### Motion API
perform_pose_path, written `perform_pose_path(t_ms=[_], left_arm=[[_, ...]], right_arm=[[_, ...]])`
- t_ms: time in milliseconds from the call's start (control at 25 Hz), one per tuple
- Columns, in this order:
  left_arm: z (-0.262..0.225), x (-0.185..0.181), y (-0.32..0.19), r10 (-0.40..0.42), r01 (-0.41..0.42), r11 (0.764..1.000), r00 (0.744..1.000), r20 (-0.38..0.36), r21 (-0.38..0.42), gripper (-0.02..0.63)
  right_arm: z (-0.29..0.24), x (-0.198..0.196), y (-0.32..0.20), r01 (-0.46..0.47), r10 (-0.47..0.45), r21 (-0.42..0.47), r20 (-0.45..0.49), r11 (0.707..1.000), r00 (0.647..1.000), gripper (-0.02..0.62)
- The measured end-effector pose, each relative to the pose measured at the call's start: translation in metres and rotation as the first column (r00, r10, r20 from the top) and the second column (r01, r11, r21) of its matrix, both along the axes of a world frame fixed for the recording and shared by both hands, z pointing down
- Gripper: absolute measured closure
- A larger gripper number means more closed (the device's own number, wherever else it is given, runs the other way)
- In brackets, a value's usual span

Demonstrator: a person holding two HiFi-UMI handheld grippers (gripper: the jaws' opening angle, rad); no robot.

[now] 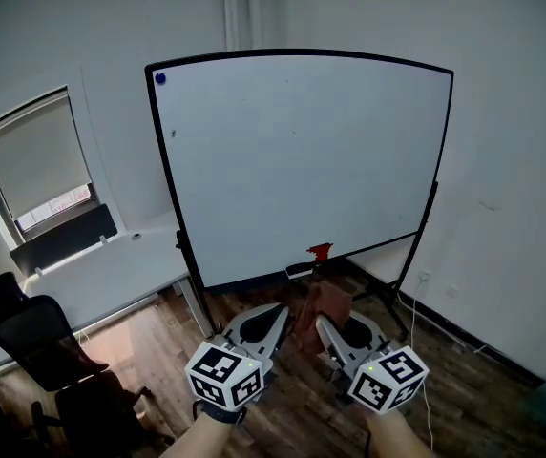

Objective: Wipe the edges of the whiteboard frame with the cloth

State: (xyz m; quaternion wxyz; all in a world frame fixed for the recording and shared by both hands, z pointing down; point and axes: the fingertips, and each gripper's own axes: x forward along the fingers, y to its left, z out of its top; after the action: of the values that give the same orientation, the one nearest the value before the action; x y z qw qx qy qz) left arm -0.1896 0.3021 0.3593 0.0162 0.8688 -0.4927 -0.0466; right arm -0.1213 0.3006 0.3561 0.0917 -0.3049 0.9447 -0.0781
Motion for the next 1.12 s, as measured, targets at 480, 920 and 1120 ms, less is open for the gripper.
perform_pose_path(t_ms=[480,920,1120], left_arm=[[-0.015,-0.064,0.007,-0.016,0.015,1.0,1.0,0.022,0.027,0.597],[-0.035,-0.117,-0.005,-0.064,0.062,0.996,0.997,0.044,0.059,0.597],[-0.04,-0.129,-0.029,-0.089,0.086,0.993,0.995,0.04,0.075,0.597]], right_arm=[[-0.018,-0.059,0.002,0.007,-0.008,0.035,0.021,0.999,1.0,0.514],[-0.045,-0.12,-0.012,0.047,-0.049,0.11,0.014,0.993,0.999,0.514],[-0.047,-0.138,-0.038,0.082,-0.085,0.129,0.02,0.988,0.996,0.514]])
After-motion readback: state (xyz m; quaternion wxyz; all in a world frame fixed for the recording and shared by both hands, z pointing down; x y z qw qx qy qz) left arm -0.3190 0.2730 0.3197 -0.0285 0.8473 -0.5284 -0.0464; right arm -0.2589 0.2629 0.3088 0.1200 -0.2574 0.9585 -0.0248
